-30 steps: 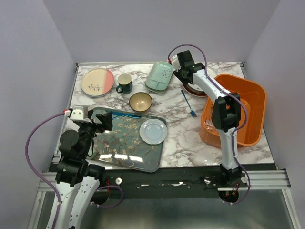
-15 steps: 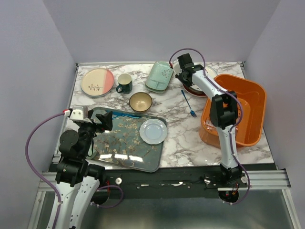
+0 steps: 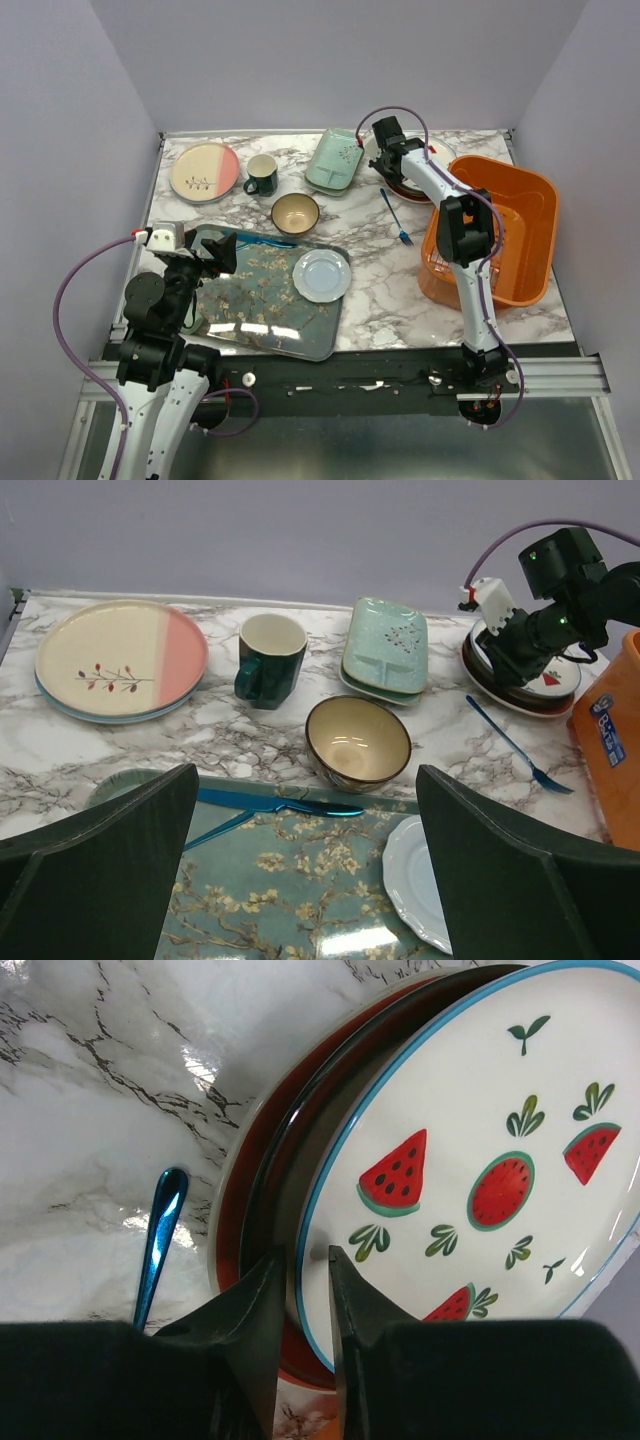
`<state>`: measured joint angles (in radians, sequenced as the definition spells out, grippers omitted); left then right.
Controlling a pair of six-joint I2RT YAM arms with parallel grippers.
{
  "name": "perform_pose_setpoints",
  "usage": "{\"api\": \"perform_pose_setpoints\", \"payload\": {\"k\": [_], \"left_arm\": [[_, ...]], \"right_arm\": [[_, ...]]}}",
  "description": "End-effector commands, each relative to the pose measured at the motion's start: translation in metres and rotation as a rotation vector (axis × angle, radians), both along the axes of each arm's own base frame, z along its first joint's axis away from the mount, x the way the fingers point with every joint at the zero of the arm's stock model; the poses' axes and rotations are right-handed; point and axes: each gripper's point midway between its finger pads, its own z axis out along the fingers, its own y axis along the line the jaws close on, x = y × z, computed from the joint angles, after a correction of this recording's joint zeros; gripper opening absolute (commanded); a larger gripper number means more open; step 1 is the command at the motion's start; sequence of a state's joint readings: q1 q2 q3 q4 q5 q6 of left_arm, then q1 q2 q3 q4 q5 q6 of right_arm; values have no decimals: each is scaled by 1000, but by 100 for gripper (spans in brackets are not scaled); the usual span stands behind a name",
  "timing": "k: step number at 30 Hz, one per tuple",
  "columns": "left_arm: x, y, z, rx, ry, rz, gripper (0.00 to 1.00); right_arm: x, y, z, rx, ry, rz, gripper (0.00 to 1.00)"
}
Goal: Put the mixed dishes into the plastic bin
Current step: Pick up the plate at the center of the board.
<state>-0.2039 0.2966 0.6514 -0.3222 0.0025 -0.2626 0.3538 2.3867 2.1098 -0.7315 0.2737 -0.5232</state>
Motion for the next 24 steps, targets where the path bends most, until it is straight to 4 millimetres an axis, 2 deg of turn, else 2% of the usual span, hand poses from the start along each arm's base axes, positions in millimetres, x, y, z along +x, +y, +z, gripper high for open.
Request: {"api": "perform_pose_setpoints", "payload": {"k": [1,6,7,11,12,14,15,18,19,21,22,24], "left_arm": [[0,-2,3,-1,-18,-14,99],[0,-1,3,0,-17,-11,99],[0,-2,3,-1,-18,-13,99],[1,-2,1,1,-9,-14,99],[1,-2,1,0,-9,-13,99],[2,-3,0,1,-3,-16,99],[2,-3,0,1,-3,-18,99],[4,-4,-1,1,3,-21,99],[4,-4,-1,1,5,-24,99],[4,-6,-2,-2,10,-35,99],[5,-8,-2,-3,12,-41,99],[6,-10,-4,-10,20,-52,99]], "right_arm": [[1,-3,-14,-24,27,-7,27],[-3,-1,-17,-18,43,5,16],[-4,-2,-19,-17,48,5,11],[-9,2,-9,10,44,21,1],[-7,2,4,18,17,24,1],[-10,2,14,19,3,39,1],[-7,2,33,30,-40,44,1],[-12,1,50,27,-73,77,1],[-12,1,69,33,-109,84,1],[-16,0,80,33,-136,107,1],[-19,0,99,45,-174,117,1],[-21,2,112,60,-204,145,1]]}}
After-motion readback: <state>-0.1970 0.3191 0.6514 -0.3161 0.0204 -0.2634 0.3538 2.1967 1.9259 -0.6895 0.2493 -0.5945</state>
